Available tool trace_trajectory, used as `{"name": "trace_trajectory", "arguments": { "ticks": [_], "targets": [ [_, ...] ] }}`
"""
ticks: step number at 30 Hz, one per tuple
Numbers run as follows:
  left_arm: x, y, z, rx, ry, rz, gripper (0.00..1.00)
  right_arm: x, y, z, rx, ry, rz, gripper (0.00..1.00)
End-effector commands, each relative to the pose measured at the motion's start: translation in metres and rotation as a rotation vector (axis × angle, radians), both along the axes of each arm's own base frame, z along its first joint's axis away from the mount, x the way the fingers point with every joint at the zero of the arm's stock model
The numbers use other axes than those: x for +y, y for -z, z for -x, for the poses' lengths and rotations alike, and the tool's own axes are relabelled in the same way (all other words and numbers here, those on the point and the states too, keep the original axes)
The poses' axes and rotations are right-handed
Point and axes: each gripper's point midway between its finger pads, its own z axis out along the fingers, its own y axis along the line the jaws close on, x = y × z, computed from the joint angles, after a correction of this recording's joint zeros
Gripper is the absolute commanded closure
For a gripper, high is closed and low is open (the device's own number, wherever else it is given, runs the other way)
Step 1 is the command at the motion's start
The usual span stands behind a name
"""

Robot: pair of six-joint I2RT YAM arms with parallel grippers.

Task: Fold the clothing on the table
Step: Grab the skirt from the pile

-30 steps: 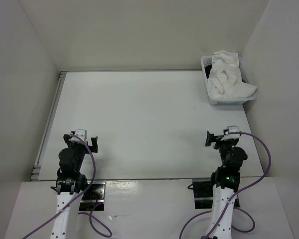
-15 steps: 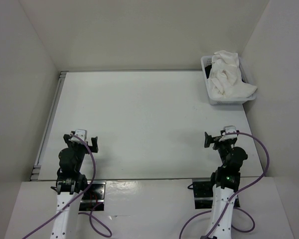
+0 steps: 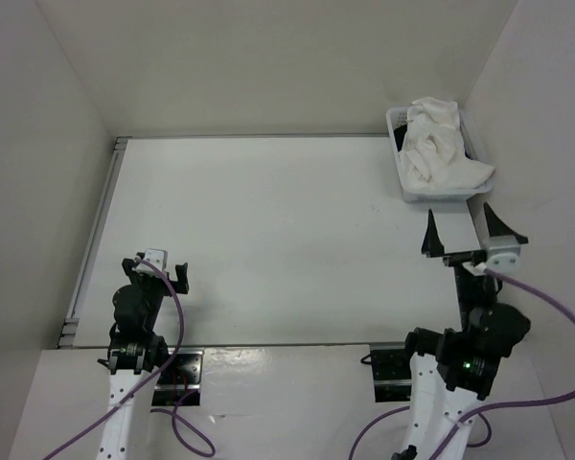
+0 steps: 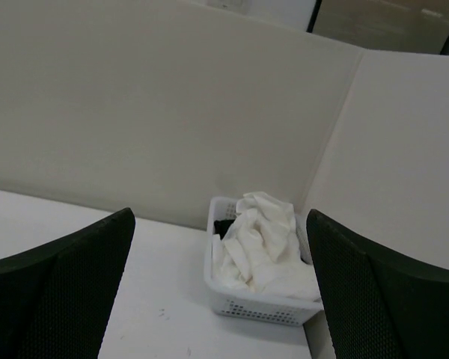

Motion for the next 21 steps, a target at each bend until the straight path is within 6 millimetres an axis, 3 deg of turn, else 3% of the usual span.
{"name": "trace_trajectory", "arguments": {
  "ticks": [1, 2, 6, 10, 11, 13, 14, 15, 18, 19, 21],
  "targets": [
    [0.0, -0.016, -0.002, -0.115, -0.004, 0.001, 0.0, -0.022, 0.027, -0.05, 0.32, 0.021, -0.067, 0.01],
    [0.0, -0.016, -0.002, -0.115, -0.004, 0.001, 0.0, -0.025, 0.008, -0.053, 0.331, 0.033, -0.061, 0.01],
    [0.0, -0.016, -0.002, -0.115, -0.004, 0.001, 0.0, -0.045, 0.045, -0.098, 0.639, 0.034, -0.16, 0.01],
    [0.0, -0.016, -0.002, -0.115, -0.004, 0.001, 0.0, -0.033, 0.08, -0.139, 0.812, -0.063, -0.344, 0.01],
    [0.0, -0.016, -0.002, -0.115, -0.004, 0.001, 0.0, -0.034, 0.102, -0.154, 0.886, -0.05, -0.42, 0.01],
    [0.0, -0.016, -0.002, -0.115, -0.004, 0.001, 0.0, -0.028, 0.118, -0.169, 0.93, -0.055, -0.413, 0.01],
    [0.0, -0.016, -0.002, -0.115, -0.004, 0.001, 0.0, -0.045, 0.119, -0.175, 0.936, 0.032, -0.388, 0.01],
    [0.0, -0.016, -0.002, -0.115, -0.004, 0.001, 0.0, -0.046, 0.135, -0.182, 0.995, 0.046, -0.37, 0.01],
    [0.0, -0.016, -0.002, -0.115, -0.004, 0.001, 0.0, -0.036, 0.163, -0.185, 1.078, 0.048, -0.329, 0.01],
    [0.0, -0.016, -0.002, -0.115, -0.004, 0.001, 0.0, -0.021, 0.163, -0.186, 1.085, 0.012, -0.306, 0.01],
    [0.0, -0.016, -0.002, -0.115, -0.004, 0.001, 0.0, -0.015, 0.168, -0.182, 1.095, 0.001, -0.301, 0.01]
  ]
}}
